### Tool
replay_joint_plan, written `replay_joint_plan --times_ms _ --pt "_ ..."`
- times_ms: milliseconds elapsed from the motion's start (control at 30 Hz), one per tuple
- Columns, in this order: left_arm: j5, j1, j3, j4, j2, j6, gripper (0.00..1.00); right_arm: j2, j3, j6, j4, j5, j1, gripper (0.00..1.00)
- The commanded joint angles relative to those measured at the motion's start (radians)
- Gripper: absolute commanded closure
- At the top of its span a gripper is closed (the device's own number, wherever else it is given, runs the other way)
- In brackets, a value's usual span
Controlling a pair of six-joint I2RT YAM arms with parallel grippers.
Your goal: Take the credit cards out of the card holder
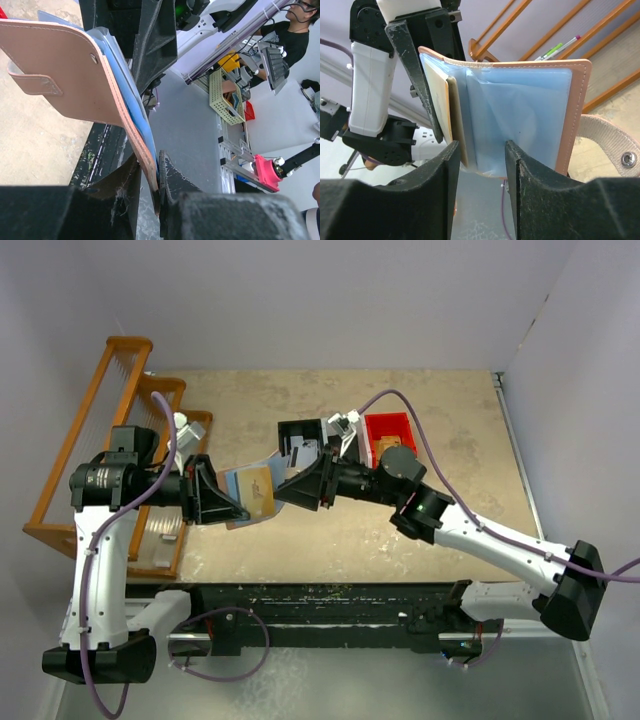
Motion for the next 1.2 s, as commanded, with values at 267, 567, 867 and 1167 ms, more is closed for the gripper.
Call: replay_joint_plan --times_ms 267,567,867,1167 --pt "0.267 -0.005 0.056 -0.01 -0.003 0.035 0.88 -0.004 -0.027 0.095 0.263 -0.176 -0.002 0.58" --pt "0.276 -0.005 0.07 -0.016 -0.005 0.035 0.9 -0.025 -0.013 0.067 0.204 -0.163 -0.004 0.62" --pt "0.275 -0.005 0.077 -0.024 -0.007 0.037 0.91 0.076 0.062 0.086 0.28 -0.196 -0.004 0.66" --pt "0.273 -0.005 0.072 -0.022 -0.003 0.041 0.9 0.054 0.039 0.089 0.27 -0.221 -0.005 0.96"
